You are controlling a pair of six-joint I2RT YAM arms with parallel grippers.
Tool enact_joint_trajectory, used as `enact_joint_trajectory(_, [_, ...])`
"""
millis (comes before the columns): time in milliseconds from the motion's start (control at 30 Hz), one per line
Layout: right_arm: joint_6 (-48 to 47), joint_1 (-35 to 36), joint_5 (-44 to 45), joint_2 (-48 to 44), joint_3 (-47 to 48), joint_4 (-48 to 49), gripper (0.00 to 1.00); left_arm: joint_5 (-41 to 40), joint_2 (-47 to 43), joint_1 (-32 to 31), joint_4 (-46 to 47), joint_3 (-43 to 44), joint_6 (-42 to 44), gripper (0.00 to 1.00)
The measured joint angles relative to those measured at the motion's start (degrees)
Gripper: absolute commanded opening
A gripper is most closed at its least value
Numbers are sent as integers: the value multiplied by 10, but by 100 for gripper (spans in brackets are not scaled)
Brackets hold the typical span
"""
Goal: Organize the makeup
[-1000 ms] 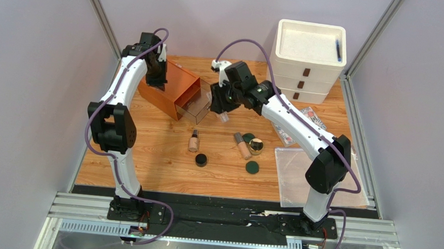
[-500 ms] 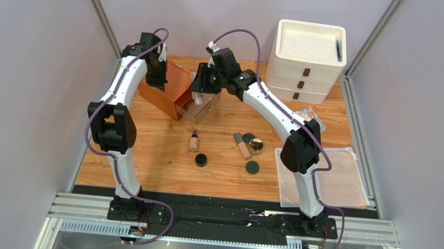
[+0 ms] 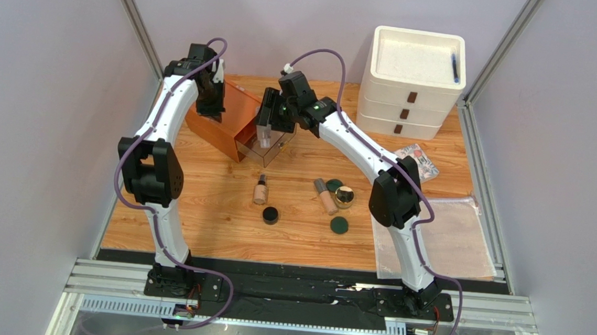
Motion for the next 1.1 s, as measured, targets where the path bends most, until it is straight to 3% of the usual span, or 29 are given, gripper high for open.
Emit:
enact_joint_trajectory(100, [-2,0,12,0,2,1,75,2,0,0,0,0,0,0])
enact_joint_trajectory(433, [-62,0,69,-32,-5,-5,71,1,4,0,-9,9,2,0])
enact_joint_trajectory(767, [-224,-1,139,-250,-233,-40,69,1,15,0,-29,29,2,0])
enact_joint_trajectory(867, [-239,-2,136,-240,-288,-54,68,1,15,0,-31,30,2,0])
enact_joint_trajectory(1100, [-237,-8,126,-118,-324,-96,66,1,16,0,-31,30,8,0])
